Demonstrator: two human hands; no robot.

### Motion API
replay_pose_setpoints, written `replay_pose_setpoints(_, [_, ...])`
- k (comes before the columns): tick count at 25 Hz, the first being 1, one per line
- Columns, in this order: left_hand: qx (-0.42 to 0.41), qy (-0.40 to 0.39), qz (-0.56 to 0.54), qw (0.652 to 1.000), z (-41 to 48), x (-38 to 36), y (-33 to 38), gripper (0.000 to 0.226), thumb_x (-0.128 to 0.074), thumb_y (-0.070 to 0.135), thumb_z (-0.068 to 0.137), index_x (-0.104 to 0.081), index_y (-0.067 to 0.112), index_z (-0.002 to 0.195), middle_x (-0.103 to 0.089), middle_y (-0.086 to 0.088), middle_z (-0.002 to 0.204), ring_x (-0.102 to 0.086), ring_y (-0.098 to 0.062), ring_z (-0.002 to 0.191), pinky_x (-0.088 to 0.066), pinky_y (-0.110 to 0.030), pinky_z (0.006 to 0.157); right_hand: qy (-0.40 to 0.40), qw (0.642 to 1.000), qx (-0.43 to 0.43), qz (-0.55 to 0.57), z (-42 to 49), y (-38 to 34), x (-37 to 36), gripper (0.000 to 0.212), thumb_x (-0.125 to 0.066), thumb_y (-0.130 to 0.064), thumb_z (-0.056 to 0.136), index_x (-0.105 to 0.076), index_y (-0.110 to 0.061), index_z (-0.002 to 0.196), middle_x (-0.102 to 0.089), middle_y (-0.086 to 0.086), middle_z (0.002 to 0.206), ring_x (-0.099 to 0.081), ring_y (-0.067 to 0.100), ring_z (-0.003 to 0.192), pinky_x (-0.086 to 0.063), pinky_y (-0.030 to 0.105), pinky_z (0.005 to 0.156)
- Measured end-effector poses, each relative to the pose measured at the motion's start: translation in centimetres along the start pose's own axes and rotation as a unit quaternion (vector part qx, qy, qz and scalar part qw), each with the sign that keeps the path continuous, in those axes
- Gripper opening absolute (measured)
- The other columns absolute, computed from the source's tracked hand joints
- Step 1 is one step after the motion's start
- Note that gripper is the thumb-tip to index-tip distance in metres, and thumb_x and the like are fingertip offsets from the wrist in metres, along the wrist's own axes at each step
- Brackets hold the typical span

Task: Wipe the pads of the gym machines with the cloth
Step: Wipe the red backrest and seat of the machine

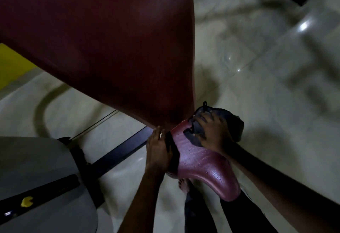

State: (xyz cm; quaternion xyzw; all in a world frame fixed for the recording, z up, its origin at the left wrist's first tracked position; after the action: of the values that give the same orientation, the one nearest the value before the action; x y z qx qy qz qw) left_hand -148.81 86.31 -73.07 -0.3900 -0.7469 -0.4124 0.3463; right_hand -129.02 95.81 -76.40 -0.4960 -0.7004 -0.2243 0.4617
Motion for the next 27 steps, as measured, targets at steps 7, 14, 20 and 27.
replay_pose_setpoints(7, [0.159, 0.013, -0.173, 0.972, -6.0, -6.7, -2.2, 0.056, -0.042, 0.034, 0.103, -0.027, 0.020, 0.155, -0.032, -0.011, 0.157, -0.037, -0.033, 0.138, -0.036, -0.043, 0.110, 0.071, 0.997, -0.036, 0.016, 0.1, -1.3, 0.0, 0.055, -0.055, -0.045, 0.077, -0.057, -0.022, 0.127, -0.058, 0.003, 0.129, -0.052, 0.032, 0.120, -0.045, 0.045, 0.093])
replay_pose_setpoints(14, [0.225, 0.120, -0.319, 0.913, -7.1, -8.5, -1.4, 0.052, -0.048, 0.038, 0.101, -0.041, 0.012, 0.145, -0.043, -0.008, 0.145, -0.048, -0.025, 0.130, -0.038, -0.026, 0.101, 0.064, 0.989, 0.129, -0.028, -1.4, -1.9, -2.3, 0.054, -0.057, -0.050, 0.078, -0.058, -0.026, 0.127, -0.058, 0.000, 0.132, -0.051, 0.027, 0.125, -0.040, 0.044, 0.102])
replay_pose_setpoints(20, [0.212, 0.146, -0.345, 0.902, -8.1, -10.1, -2.1, 0.056, -0.049, 0.046, 0.101, -0.036, 0.024, 0.151, -0.041, 0.005, 0.153, -0.038, -0.008, 0.139, -0.036, -0.033, 0.115, 0.061, 0.997, 0.012, -0.035, 0.9, -2.6, -2.0, 0.062, -0.051, -0.046, 0.074, -0.059, -0.019, 0.129, -0.060, 0.009, 0.132, -0.057, 0.036, 0.118, -0.047, 0.047, 0.092])
replay_pose_setpoints(27, [0.194, 0.156, -0.343, 0.906, -8.0, -10.6, -3.2, 0.060, -0.058, 0.044, 0.096, -0.040, 0.021, 0.149, -0.043, 0.003, 0.152, -0.039, -0.009, 0.139, -0.036, -0.038, 0.116, 0.073, 0.976, 0.181, -0.095, -3.0, -1.7, -2.0, 0.072, -0.050, -0.054, 0.076, -0.053, -0.019, 0.139, -0.057, 0.008, 0.140, -0.057, 0.036, 0.120, -0.047, 0.043, 0.087])
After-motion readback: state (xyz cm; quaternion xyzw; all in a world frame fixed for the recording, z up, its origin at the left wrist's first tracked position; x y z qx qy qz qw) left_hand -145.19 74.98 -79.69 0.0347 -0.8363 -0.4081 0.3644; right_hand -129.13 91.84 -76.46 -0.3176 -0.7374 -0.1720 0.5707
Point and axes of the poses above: each hand's wrist, its own z-axis towards the middle knuckle, its own x-axis out of the back of the hand, y = z × x, the point moved 1 cm from there along z, towards the middle knuckle
